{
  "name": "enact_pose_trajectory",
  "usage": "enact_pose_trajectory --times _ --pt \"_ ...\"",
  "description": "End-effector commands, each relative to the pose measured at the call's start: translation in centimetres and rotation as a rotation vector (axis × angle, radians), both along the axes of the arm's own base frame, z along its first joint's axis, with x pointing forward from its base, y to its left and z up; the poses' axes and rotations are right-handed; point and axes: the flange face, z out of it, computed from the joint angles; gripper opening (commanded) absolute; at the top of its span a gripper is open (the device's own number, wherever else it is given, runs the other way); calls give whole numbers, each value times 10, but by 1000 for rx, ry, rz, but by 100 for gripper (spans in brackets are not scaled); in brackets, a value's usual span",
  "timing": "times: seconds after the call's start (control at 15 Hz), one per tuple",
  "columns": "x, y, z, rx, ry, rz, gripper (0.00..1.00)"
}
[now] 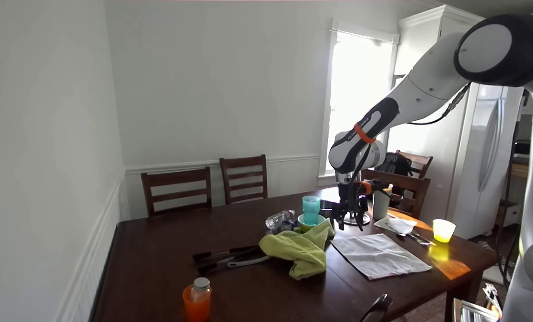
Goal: Fold the white towel twice
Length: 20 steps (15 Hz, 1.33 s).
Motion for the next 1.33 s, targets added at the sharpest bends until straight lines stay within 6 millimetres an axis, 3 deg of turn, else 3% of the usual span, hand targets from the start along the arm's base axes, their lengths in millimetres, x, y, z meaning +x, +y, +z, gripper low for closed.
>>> enact_pose_trajectory --times 0.0,0.33,0.67,0.73,0.8,1.27 --pt "2 -36 -21 -71 15 -176 100" --pt "2 -87 -53 -181 -4 -410 100" --pt "10 -119 -90 -236 4 -540 100" --pt "12 -120 -91 -252 30 -541 100" --pt "4 -109 -84 -221 17 -507 100" --pt "15 -117 -98 -221 5 -520 100"
